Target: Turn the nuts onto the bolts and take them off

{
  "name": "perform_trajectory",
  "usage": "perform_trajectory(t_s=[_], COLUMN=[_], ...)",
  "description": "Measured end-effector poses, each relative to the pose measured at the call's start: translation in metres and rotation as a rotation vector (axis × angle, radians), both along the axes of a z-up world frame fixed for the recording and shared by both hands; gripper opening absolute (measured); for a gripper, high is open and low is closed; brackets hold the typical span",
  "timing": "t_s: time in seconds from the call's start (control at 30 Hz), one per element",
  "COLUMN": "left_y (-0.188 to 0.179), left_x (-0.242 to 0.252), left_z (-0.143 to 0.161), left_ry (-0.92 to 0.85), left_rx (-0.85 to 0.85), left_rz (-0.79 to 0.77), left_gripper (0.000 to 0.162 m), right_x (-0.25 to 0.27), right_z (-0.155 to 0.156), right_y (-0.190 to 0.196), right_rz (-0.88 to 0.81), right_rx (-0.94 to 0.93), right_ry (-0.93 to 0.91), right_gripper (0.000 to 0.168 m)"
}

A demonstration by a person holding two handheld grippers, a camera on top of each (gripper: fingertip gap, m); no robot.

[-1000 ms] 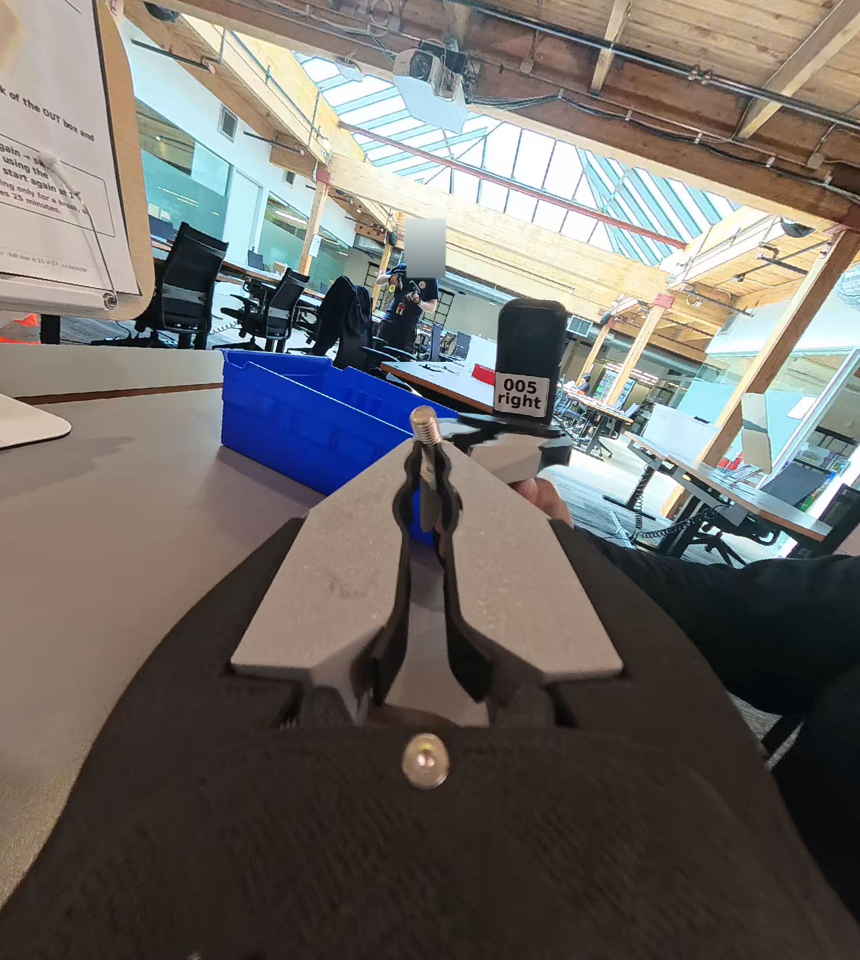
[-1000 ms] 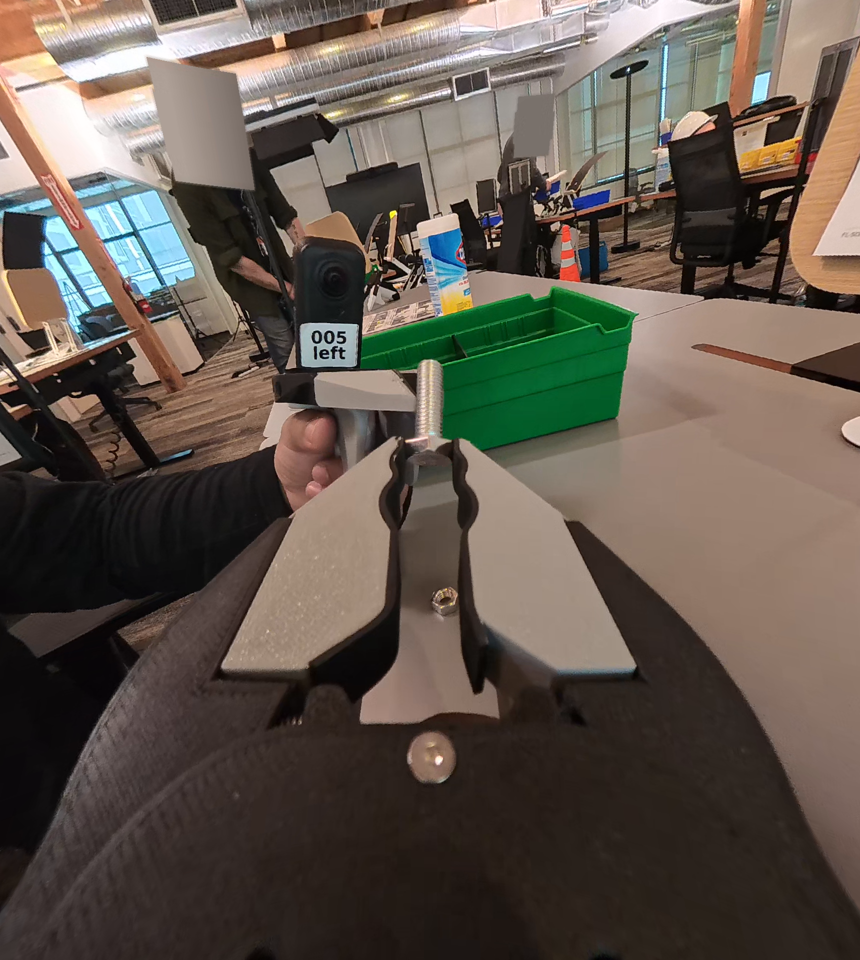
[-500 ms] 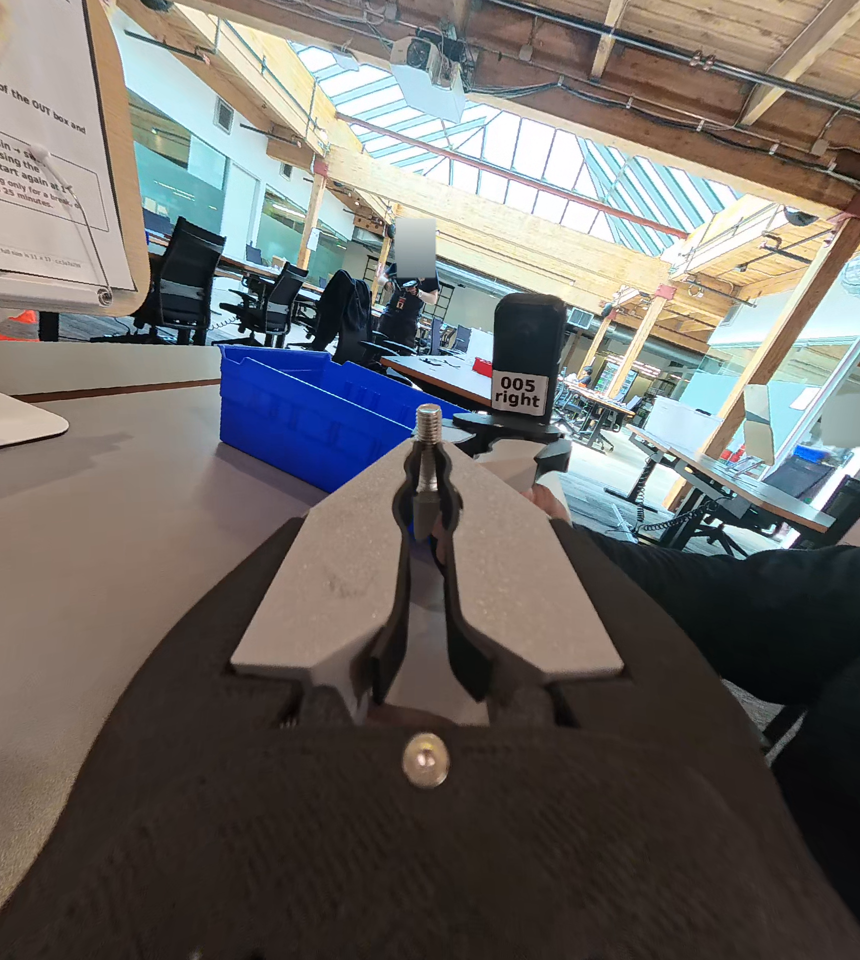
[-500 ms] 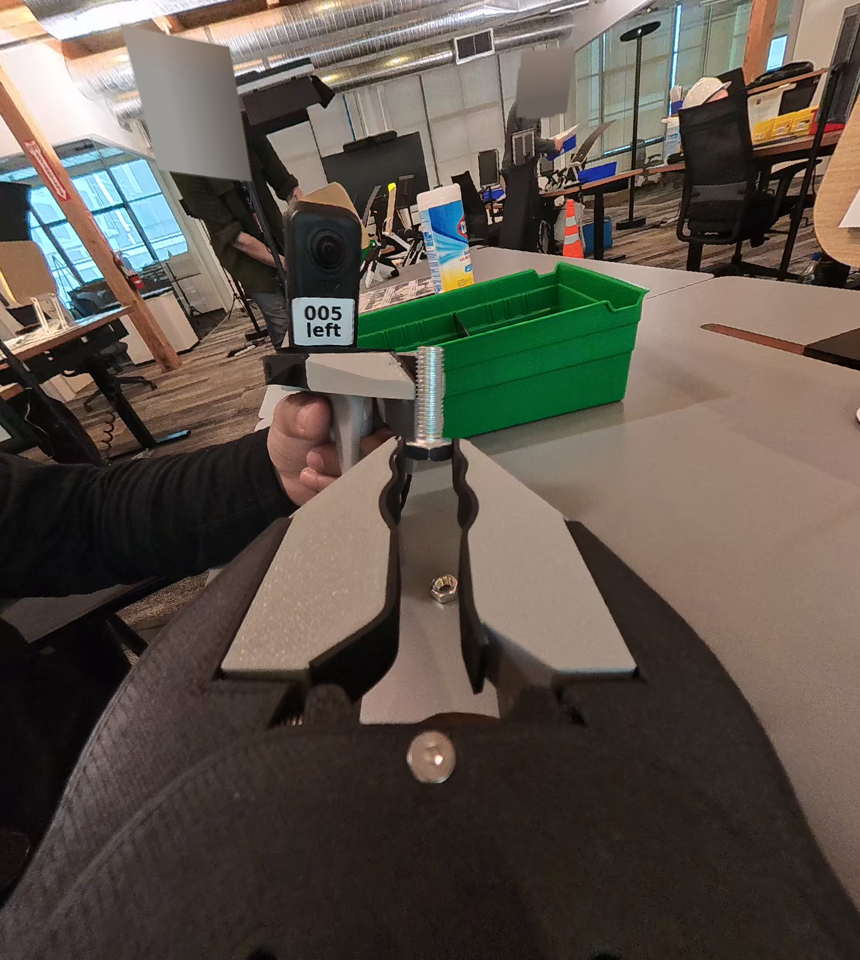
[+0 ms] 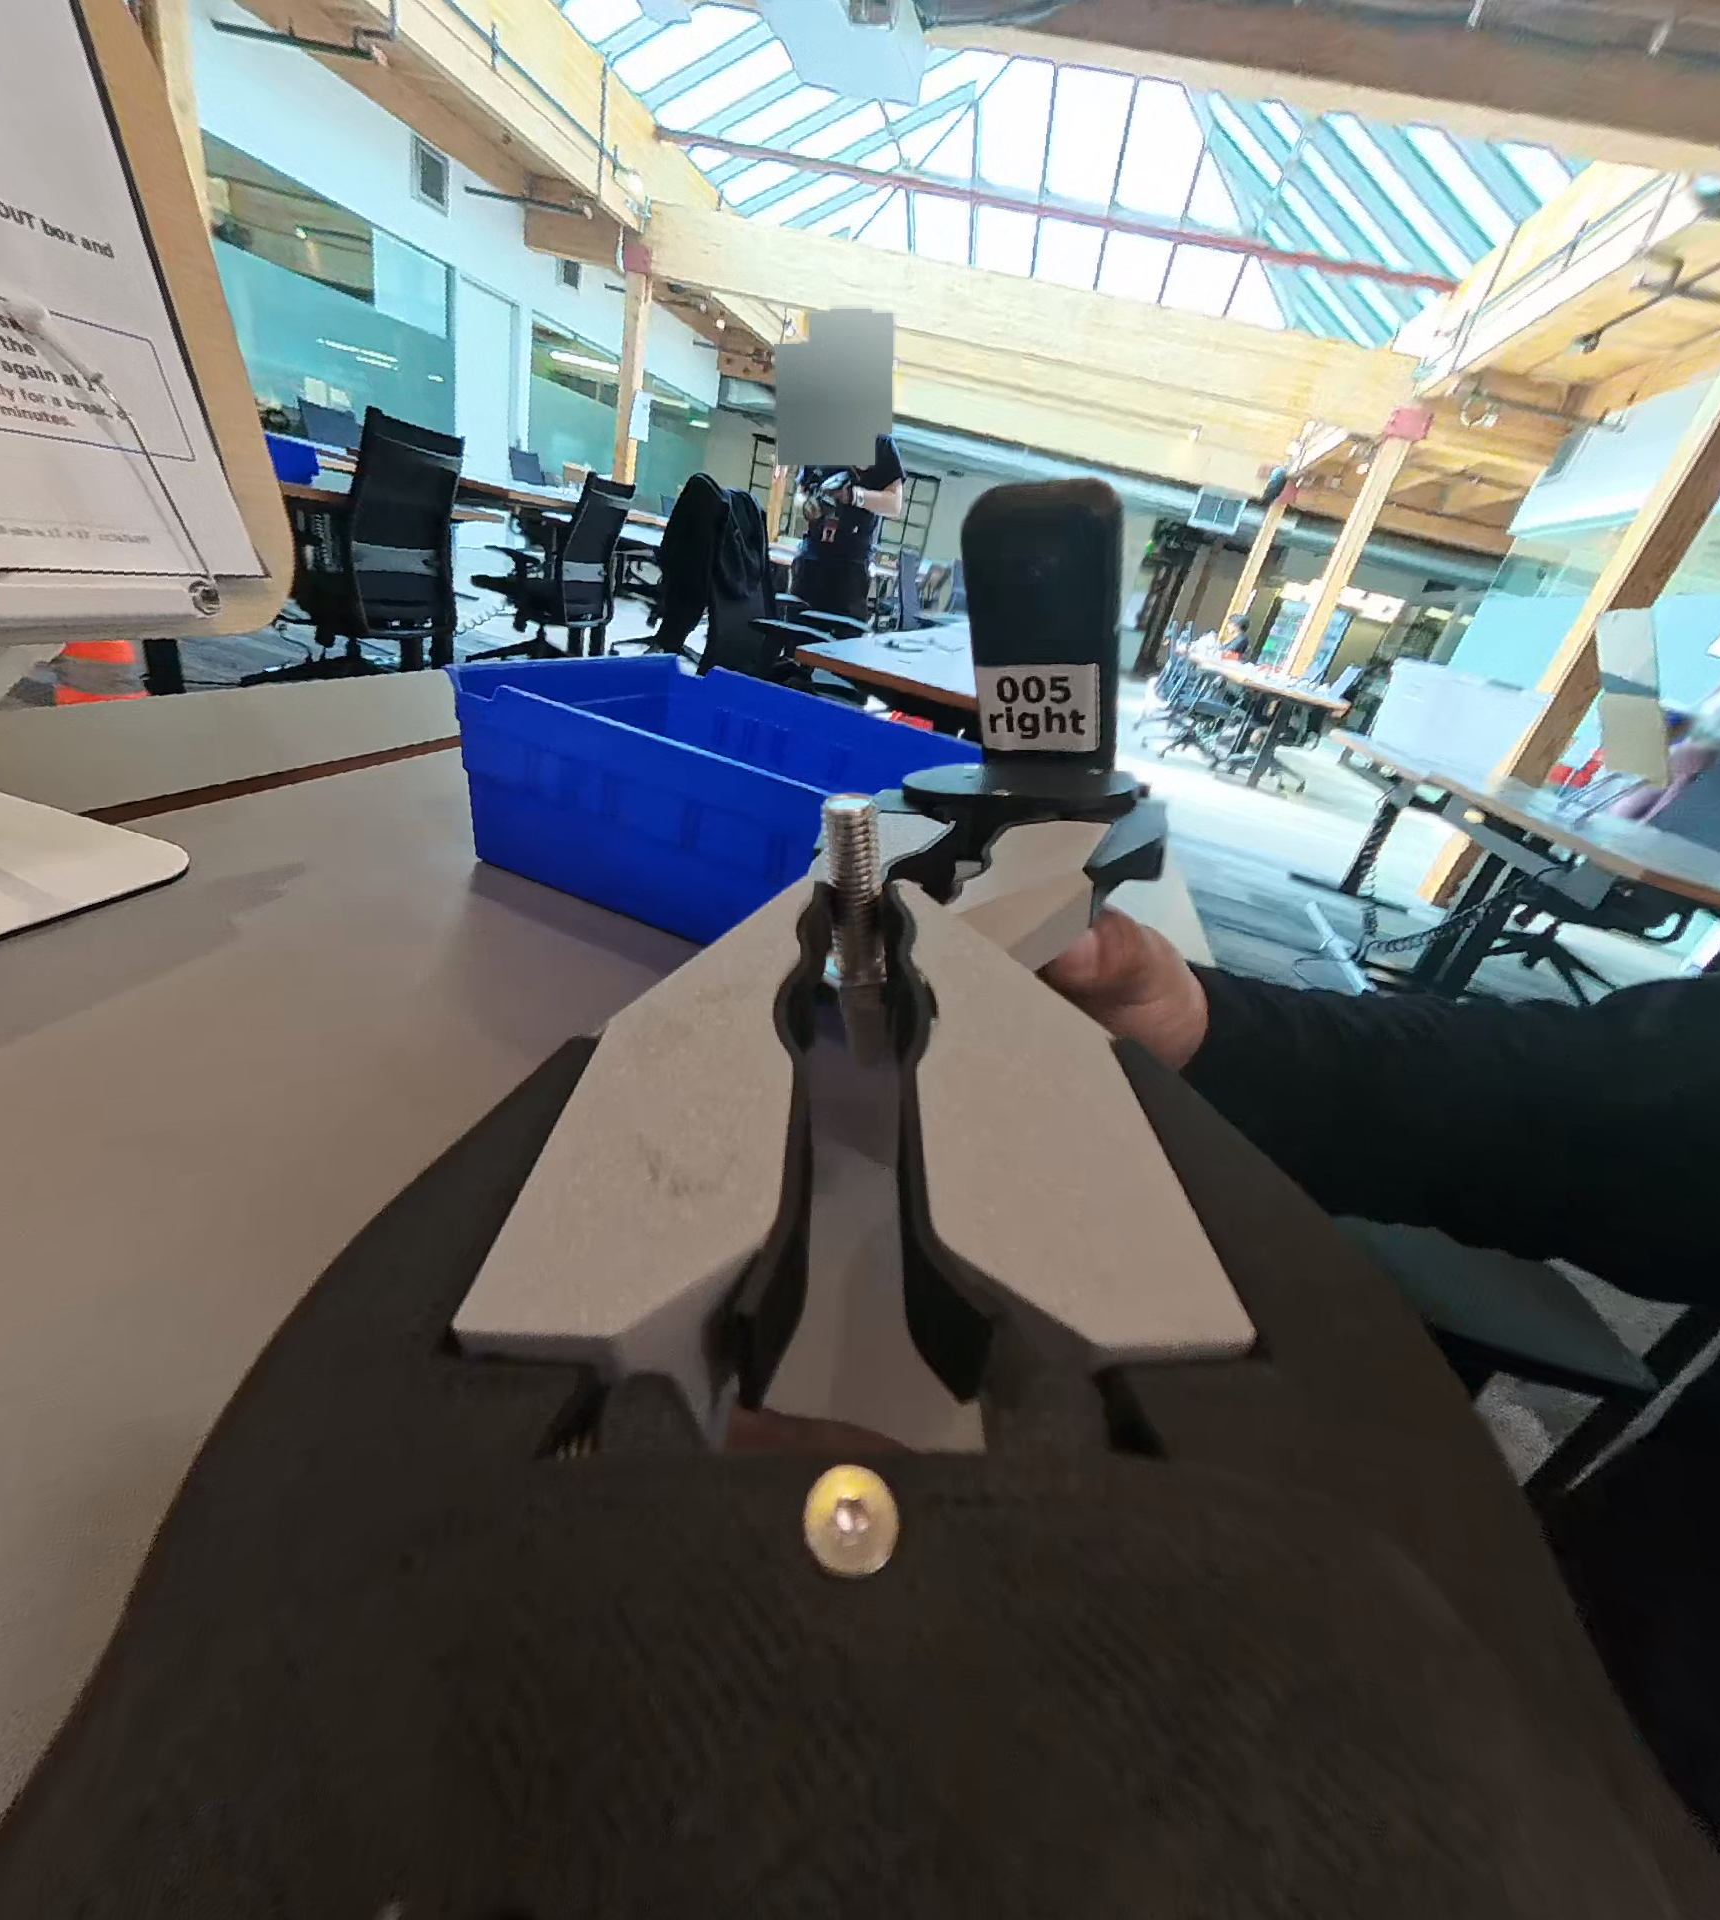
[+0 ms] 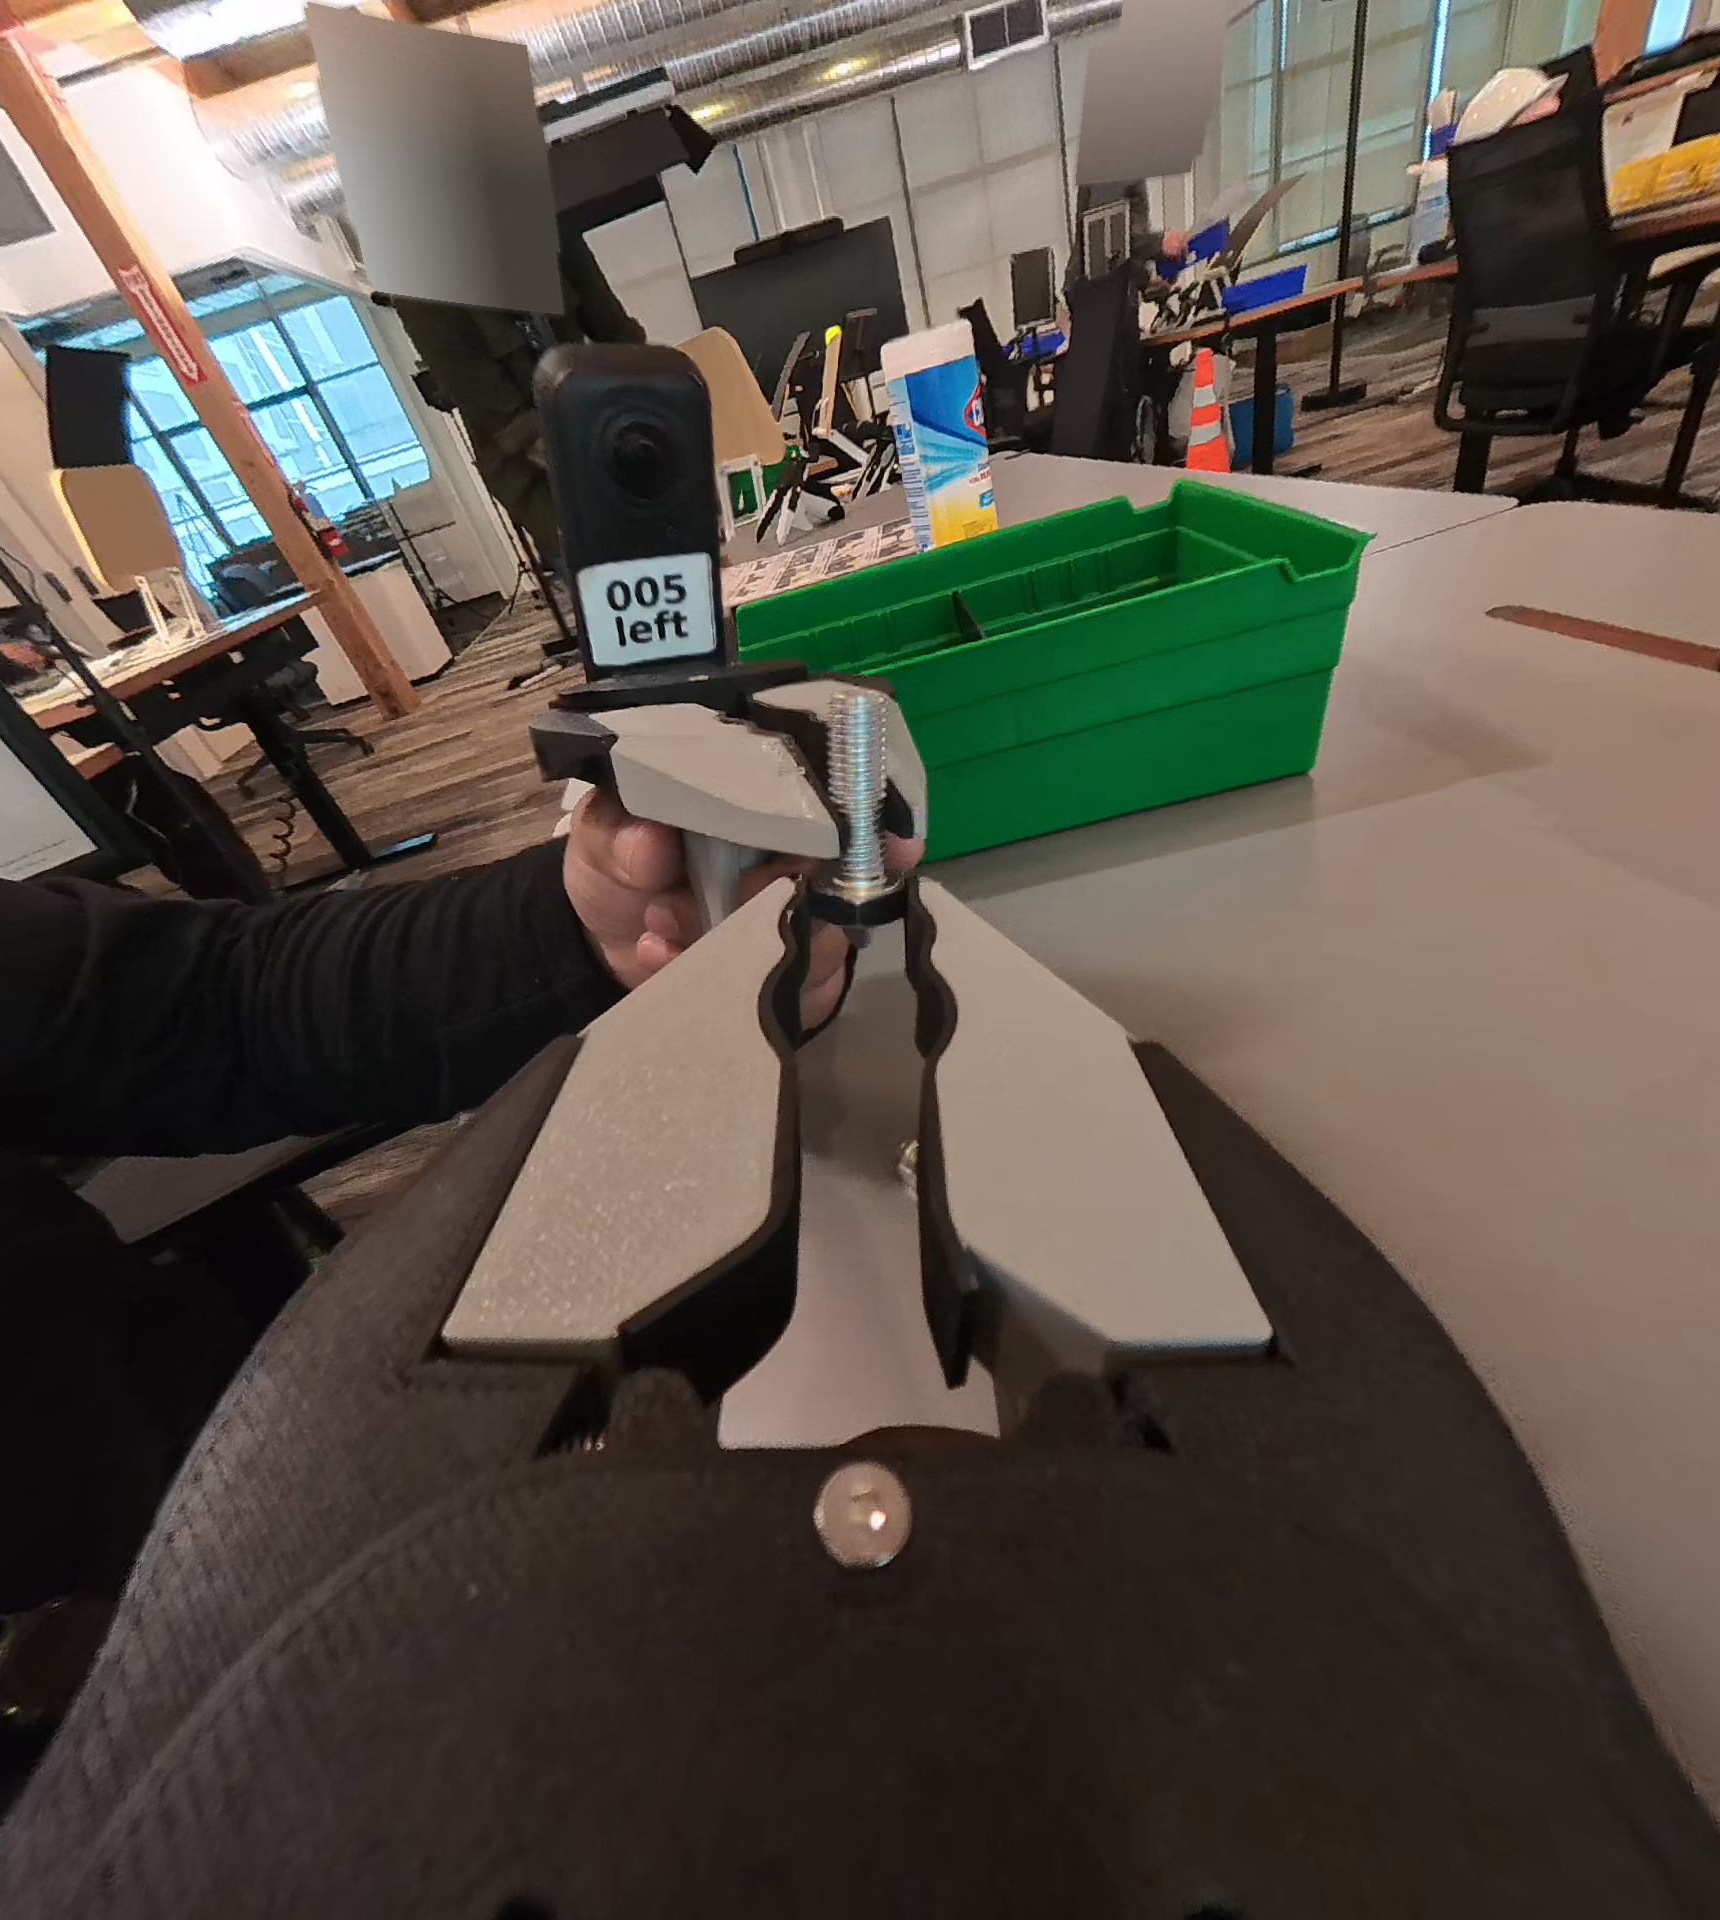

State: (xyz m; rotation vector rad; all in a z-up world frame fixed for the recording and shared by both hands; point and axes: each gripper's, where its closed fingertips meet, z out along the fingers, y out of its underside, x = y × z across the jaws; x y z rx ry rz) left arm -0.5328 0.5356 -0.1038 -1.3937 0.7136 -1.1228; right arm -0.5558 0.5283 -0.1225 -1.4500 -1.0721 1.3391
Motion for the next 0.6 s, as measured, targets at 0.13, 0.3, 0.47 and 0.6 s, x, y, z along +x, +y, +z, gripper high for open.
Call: perform_trajectory(t_s=[0.13,0.3,0.47,0.6], left_y=[0.01,0.015,0.007,0.002], left_x=[-0.004,-0.007,0.004,0.012], left_z=[-0.013,-0.02,-0.029,-0.032], left_ry=[0.112,0.136,0.186,0.216], left_rx=[0.026,-0.016,-0.016,0.007], left_rz=[0.079,0.091,0.042,0.025], left_gripper=[0.007,0.006,0.006,0.007], right_x=[0.003,0.02,0.018,0.008], right_z=[-0.009,0.01,0.013,0.001], right_y=[0.008,0.021,0.02,0.01], right_rz=[-0.017,-0.092,-0.112,-0.064], right_rx=[-0.064,-0.026,0.007,0.02], right_ry=[-0.031,0.046,0.051,-0.011], right_gripper=[0.02,0.02,0.027,0.007])
